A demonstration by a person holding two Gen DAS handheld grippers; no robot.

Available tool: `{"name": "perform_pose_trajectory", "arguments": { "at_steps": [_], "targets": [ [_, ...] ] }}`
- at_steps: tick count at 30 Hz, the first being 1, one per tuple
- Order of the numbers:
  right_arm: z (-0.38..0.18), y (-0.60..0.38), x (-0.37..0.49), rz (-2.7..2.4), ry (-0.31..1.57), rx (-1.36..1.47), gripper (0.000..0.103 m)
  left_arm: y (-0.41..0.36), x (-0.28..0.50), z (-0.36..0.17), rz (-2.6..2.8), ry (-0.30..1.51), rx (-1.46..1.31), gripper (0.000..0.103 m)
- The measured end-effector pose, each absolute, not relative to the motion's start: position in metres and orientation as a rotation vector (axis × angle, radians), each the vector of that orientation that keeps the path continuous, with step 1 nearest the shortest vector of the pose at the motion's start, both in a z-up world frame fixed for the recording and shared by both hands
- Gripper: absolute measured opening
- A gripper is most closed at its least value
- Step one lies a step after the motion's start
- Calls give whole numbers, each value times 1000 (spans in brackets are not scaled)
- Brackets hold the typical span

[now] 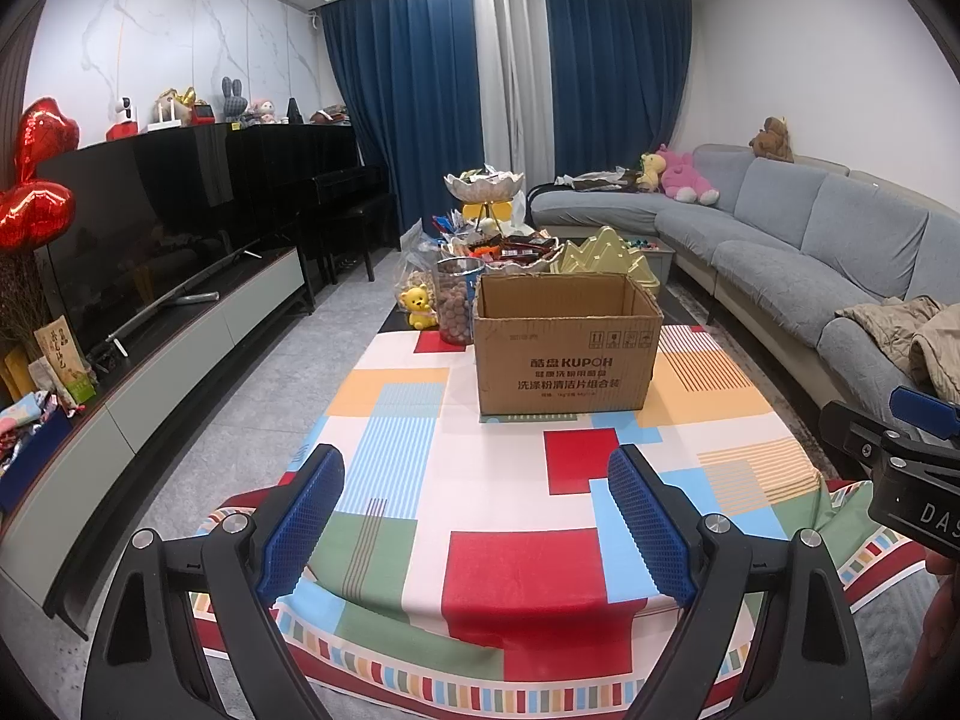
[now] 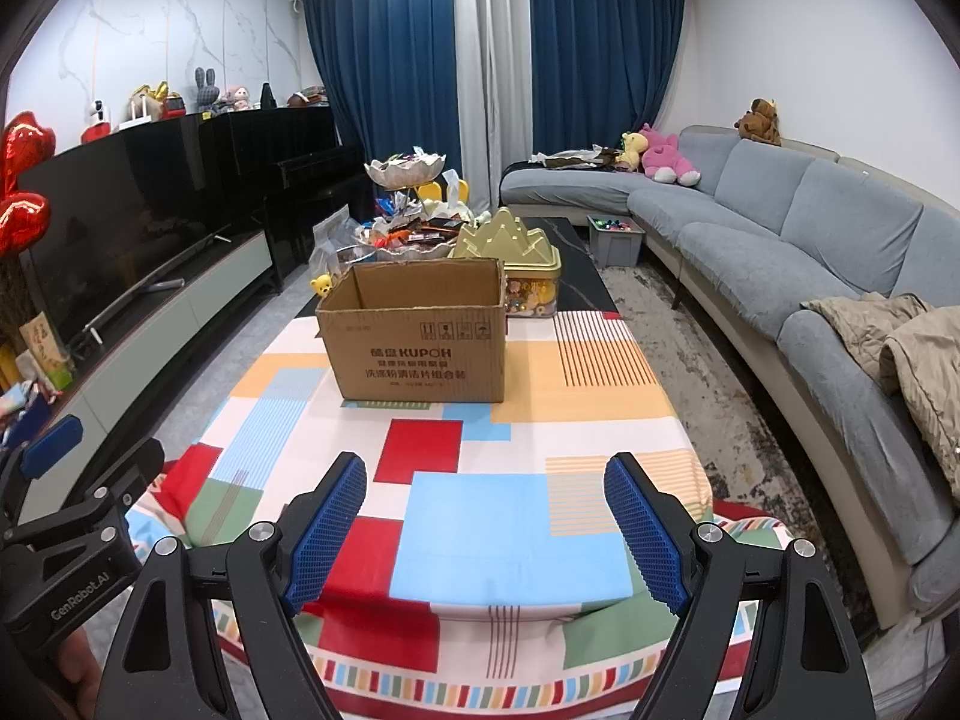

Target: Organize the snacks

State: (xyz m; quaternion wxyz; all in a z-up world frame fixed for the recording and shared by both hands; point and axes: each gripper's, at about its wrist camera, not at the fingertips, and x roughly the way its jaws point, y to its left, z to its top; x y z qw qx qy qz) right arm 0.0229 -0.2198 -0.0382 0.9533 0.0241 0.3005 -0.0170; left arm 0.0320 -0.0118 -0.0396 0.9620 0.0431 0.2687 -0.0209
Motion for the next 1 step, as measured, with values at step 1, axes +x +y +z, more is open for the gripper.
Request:
{"name": "perform_pose_trajectory", "arguments": {
  "at_steps": [1],
  "targets": [
    [-38,-220,23,-34,611,49,83,-12,32,-40,-44,545,87,93]
  ]
}}
